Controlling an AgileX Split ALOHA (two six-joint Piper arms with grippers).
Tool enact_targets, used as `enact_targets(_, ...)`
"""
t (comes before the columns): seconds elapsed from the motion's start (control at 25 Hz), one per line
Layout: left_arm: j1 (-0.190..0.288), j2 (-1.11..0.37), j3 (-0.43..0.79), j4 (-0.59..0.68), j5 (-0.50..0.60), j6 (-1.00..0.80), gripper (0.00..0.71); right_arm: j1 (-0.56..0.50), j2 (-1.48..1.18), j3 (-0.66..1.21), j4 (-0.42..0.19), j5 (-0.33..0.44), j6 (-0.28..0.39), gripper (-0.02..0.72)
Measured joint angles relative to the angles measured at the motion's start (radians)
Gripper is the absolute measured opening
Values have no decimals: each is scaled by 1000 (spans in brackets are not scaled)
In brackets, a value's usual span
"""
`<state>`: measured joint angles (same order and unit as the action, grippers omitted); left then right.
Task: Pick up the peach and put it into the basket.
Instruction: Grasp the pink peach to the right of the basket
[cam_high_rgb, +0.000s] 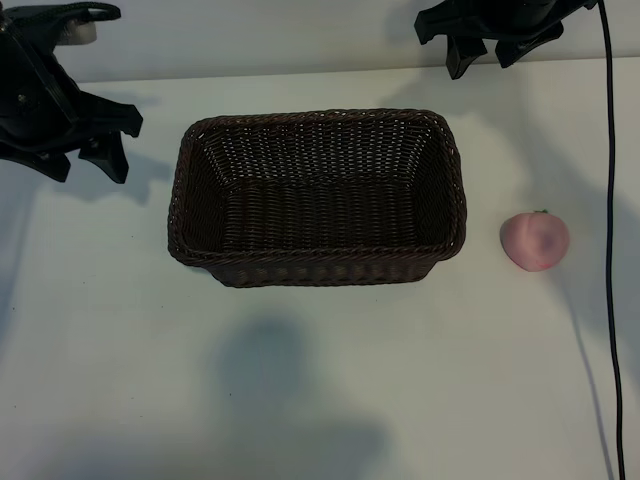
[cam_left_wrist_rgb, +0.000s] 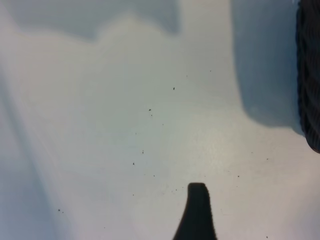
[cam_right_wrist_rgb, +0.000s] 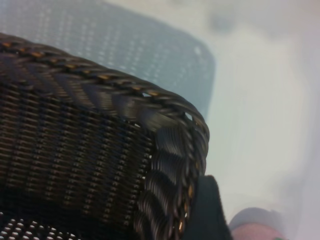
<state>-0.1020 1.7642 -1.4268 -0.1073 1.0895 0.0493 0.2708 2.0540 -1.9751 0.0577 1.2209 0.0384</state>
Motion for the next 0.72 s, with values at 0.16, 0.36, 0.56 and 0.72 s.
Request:
enact_targets(0.16,0,-6,0,1,2,0,598,0,0,0,7,0,7,526)
enact_targets(0.36,0,-7,0,1,4,0,598,0,0,0,18,0,19,517)
enact_targets(0.56,0,-7,0,1,7,0,598,0,0,0,4,0,32,476)
enact_targets(0.72,0,-7,0,1,15,0,598,0,0,0,4,0,47,478)
